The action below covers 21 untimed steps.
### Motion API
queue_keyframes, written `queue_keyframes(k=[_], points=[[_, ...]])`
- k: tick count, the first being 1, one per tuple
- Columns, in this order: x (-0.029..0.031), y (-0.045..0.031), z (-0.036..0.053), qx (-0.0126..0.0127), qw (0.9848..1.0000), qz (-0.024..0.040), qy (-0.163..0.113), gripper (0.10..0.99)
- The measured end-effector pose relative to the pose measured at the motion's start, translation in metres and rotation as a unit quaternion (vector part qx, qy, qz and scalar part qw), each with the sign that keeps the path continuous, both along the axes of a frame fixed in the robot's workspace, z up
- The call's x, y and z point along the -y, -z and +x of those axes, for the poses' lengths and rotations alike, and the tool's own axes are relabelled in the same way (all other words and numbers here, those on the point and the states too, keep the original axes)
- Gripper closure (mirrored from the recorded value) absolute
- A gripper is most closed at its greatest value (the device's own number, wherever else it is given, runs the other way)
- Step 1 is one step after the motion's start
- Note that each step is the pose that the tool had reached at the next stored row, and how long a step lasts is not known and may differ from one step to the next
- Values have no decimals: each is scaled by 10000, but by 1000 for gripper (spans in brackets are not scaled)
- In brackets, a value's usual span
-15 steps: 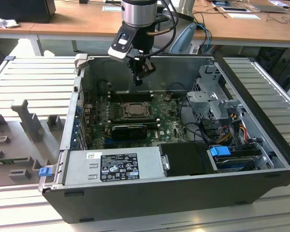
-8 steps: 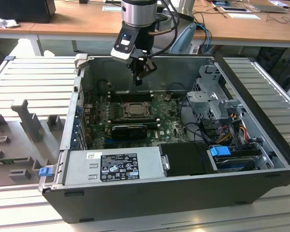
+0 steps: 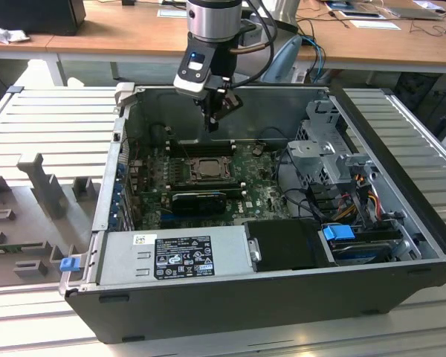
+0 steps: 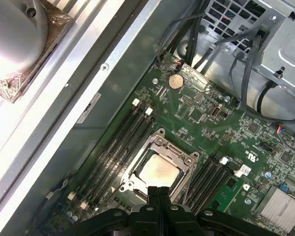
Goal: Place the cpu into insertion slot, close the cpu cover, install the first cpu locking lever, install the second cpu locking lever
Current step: 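Install the first cpu locking lever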
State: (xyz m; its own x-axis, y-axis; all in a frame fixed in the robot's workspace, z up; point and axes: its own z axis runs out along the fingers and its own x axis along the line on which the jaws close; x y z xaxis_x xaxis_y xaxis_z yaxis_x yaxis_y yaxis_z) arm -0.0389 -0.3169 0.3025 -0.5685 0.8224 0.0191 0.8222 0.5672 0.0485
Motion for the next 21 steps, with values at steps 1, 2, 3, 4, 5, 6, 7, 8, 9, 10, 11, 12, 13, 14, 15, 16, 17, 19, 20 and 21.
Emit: queue_keyframes(k=[1,2,3,4,5,6,7,8,9,10,11,12,13,14,15,16,17,19,20,21], points=[[0,0,0,0,10000,0,-26,980],[0,0,0,0,10000,0,-42,980],[0,0,0,0,10000,0,-64,980],[0,0,0,0,10000,0,-80,980],[0,0,0,0,9999,0,-111,980],[0,0,0,0,9999,0,-125,980],[0,0,0,0,9999,0,-136,980],[0,0,0,0,9999,0,-147,980],[0,0,0,0,9999,0,-157,980],[0,0,0,0,9998,0,-198,980],[0,0,0,0,9997,0,-242,980],[0,0,0,0,9996,0,-273,980],[1,0,0,0,9994,0,-343,980],[0,0,0,0,9989,0,-459,980],[0,0,0,0,9982,0,-604,980],[0,0,-2,0,9977,0,-675,980],[0,0,-2,0,9973,0,-730,980],[1,0,-2,0,9956,0,-939,980],[1,1,-3,0,9946,0,-1033,980],[1,1,-3,0,9935,0,-1134,980]])
